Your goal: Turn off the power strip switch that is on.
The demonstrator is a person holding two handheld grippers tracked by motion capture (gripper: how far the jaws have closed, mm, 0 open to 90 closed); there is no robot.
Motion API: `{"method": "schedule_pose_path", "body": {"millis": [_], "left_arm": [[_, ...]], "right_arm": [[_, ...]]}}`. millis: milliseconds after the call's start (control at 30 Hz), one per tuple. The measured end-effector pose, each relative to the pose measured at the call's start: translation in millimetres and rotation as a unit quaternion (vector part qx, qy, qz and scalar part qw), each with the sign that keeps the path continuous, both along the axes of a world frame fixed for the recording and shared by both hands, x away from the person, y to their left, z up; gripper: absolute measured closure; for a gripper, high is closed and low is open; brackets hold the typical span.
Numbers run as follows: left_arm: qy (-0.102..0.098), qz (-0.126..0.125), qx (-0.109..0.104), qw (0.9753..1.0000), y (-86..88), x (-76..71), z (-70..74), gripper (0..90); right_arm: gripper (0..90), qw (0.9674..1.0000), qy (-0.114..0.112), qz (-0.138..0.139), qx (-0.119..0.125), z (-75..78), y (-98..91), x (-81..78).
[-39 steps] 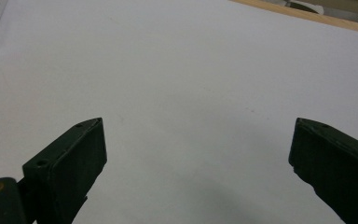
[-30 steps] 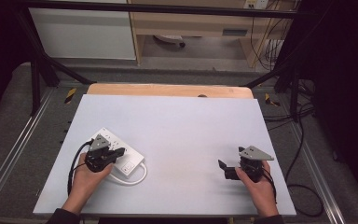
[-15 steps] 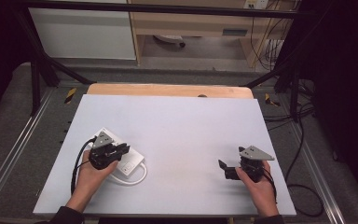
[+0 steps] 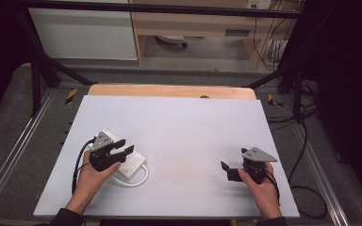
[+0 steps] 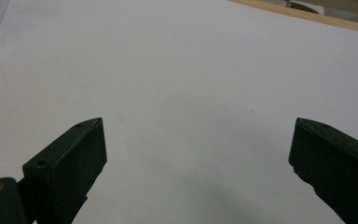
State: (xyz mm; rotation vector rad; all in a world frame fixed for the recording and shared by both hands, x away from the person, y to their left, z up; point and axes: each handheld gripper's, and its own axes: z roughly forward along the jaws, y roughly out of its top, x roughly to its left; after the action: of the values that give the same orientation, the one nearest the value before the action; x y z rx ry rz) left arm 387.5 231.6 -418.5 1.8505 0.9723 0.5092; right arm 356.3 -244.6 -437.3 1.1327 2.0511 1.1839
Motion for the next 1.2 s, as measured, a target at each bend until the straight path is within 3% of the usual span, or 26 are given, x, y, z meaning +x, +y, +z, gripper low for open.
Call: {"method": "schedule_pose_path", "body": {"millis": [300,533,1200], "left_arm": [[-0.014,0.005,-0.013,0.9998,-2.6,-0.3,1.8,29.0],[-0.028,0.006,-0.031,0.9991,-2.4,-2.6,7.3,7.6],[-0.066,0.032,-0.084,0.9937,9.8,-10.0,20.2,6.5]], "right_arm": [[4.5,1.0000,0.000,0.001,-0.001,-0.1,0.2,0.1],[4.5,1.0000,0.000,0.001,-0.001,0.0,0.2,0.0],[4.4,1.0000,-0.001,0.001,-0.001,0.0,0.1,0.2]]}}
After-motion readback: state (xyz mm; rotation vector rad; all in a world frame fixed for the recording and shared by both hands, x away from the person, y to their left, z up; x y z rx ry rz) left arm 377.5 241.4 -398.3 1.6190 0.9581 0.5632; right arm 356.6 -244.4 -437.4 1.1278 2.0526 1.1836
